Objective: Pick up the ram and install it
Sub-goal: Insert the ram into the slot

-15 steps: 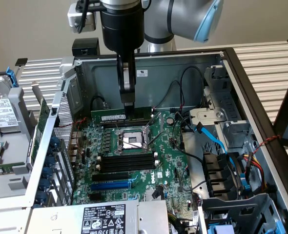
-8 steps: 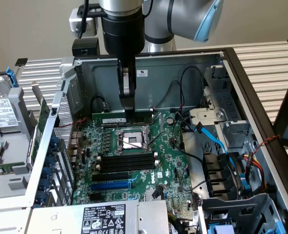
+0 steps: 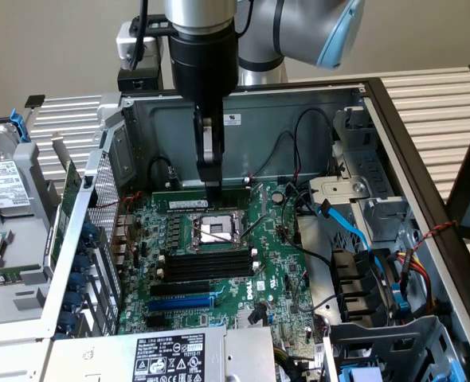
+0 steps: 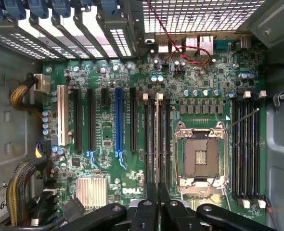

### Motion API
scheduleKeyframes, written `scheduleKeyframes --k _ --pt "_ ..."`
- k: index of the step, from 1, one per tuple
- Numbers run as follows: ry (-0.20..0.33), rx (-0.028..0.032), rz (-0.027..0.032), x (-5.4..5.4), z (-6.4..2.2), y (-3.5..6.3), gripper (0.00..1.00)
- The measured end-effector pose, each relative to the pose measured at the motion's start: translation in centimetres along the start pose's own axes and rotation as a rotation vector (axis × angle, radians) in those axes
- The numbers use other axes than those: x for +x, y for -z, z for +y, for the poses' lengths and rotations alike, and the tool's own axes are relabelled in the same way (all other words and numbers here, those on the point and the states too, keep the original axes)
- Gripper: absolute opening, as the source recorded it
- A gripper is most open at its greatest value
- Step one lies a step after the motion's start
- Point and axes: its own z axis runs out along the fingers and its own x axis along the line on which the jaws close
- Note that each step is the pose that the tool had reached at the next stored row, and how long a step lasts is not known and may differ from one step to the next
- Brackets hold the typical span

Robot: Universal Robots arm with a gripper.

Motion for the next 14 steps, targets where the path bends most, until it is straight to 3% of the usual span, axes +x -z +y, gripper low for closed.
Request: scheduleKeyframes --k 4,10,14 --pt "0.0 0.0004 -0.0186 0.0 0.0 -0.44 0.13" --pt "-0.001 0.0012 -0.0206 0.1 0.02 -1.49 0.13" --pt "-0.001 0.0013 -0.0251 0.1 0.01 -1.62 0.13"
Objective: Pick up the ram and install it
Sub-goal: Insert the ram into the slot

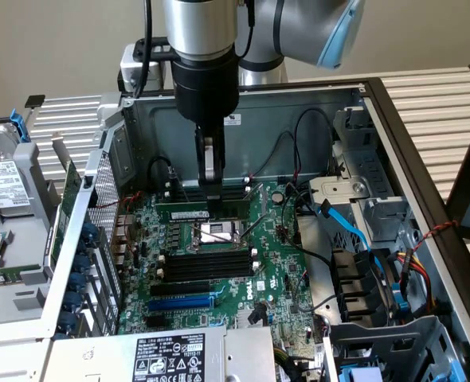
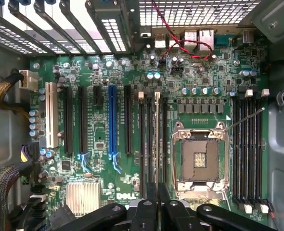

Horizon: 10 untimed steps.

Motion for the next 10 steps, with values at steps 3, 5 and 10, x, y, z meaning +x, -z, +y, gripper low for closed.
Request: scheduleKeyframes --k 3,5,10 --pt "0.0 0.0014 -0.0004 0.0 0.01 -0.32 0.13" --pt "0.0 0.0039 -0.0005 0.0 0.02 -0.66 0.13" --pt "0.0 0.0124 -0.001 0.3 0.02 -1.37 0.13"
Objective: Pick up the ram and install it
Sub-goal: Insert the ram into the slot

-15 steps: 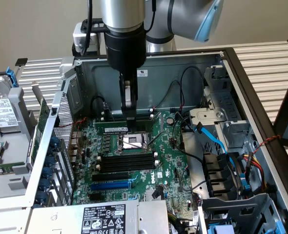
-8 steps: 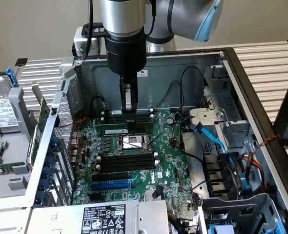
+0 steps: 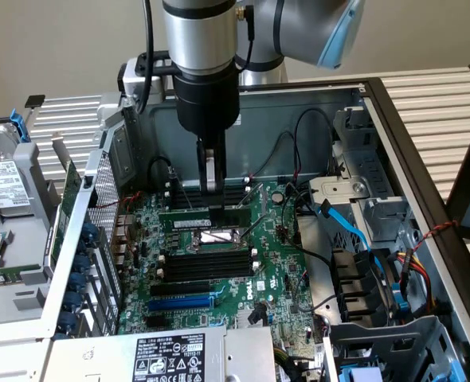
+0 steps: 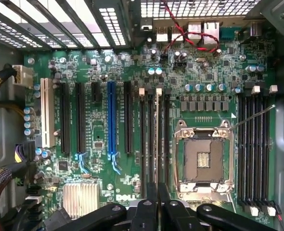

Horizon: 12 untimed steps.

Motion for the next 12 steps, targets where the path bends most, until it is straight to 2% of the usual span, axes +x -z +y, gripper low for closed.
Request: scheduleKeyframes --k 3,12 --pt "0.0 0.0008 0.0008 0.26 -0.01 -0.33 0.13" --pt "0.013 0.0015 0.008 0.42 0.0 -1.09 0.13"
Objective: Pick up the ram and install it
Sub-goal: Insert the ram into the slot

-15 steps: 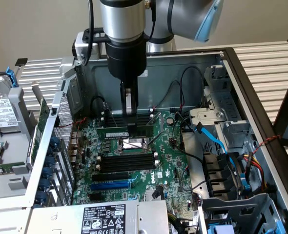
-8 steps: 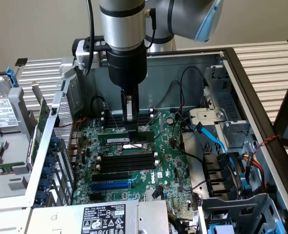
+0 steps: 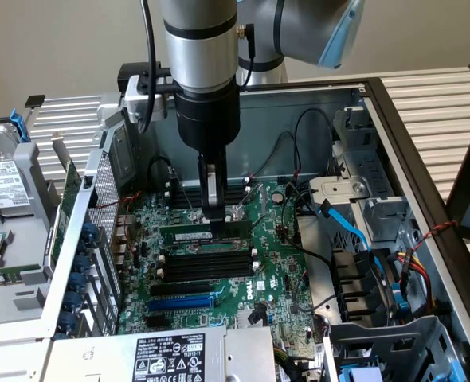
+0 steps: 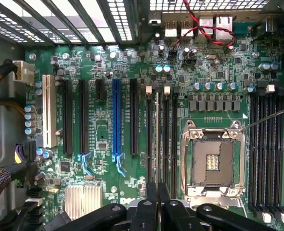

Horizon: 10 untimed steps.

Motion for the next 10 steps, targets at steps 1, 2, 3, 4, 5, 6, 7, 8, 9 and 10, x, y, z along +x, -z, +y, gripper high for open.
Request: scheduleKeyframes --k 1,2,3,4,5,6,7,8,9,10 --pt "0.001 0.0 0.0005 0.0 0.0 -0.06 0.13" --pt "0.002 0.0001 0.001 0.0 0.0 -0.13 0.13" --pt "0.003 0.0001 0.0012 -0.01 0.0 -0.17 0.13" --pt "0.003 0.0 0.0013 0.0 0.01 -0.18 0.13" --pt "0.003 0.0 0.0014 0.0 0.01 -0.18 0.13" --pt "0.003 0.0 0.0015 0.0 0.01 -0.18 0.13" --pt "0.003 0.0001 0.0012 -0.01 0.01 -0.19 0.13" --pt "0.003 0.0001 0.0012 -0.01 0.01 -0.19 0.13" --pt "0.003 0.0002 0.0011 -0.01 0.01 -0.19 0.13" --pt "0.003 0.0001 0.0012 -0.01 0.01 -0.19 0.13"
